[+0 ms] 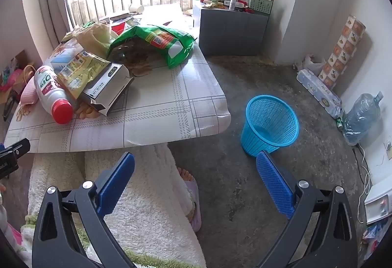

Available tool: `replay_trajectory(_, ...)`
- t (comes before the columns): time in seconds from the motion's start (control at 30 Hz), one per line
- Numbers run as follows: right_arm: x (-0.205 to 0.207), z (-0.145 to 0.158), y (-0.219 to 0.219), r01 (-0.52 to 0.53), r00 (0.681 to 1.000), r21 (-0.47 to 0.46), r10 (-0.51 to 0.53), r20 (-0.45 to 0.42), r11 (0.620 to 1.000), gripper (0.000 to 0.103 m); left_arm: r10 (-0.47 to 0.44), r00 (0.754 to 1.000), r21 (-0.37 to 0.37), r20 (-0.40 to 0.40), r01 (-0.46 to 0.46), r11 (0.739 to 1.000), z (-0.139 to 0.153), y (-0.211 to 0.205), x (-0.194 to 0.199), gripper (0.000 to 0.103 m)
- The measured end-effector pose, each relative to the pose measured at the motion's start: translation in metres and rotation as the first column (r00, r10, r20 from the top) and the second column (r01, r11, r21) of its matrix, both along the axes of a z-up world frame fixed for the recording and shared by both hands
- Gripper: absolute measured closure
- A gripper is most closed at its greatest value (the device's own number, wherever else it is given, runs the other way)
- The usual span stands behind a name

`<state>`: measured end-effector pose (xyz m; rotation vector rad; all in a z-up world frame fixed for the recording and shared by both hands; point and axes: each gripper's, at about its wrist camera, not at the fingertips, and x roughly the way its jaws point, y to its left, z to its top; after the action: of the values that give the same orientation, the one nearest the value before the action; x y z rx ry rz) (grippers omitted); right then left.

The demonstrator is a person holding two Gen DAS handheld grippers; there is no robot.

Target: Collect trash

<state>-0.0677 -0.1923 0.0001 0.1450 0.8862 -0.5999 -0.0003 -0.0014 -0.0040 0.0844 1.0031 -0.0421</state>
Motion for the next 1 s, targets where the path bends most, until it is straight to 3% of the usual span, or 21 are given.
replay_trajectory(1.0, 0.0001, 0.0006, -0.0007, 0.000, 1.000, 0.004, 0.000, 0.009, 1.000, 0.006, 0.001, 1.000, 0.000, -0.001, -0.001, 1.000, 0.0018, 0.0023, 0.0019, 0.009)
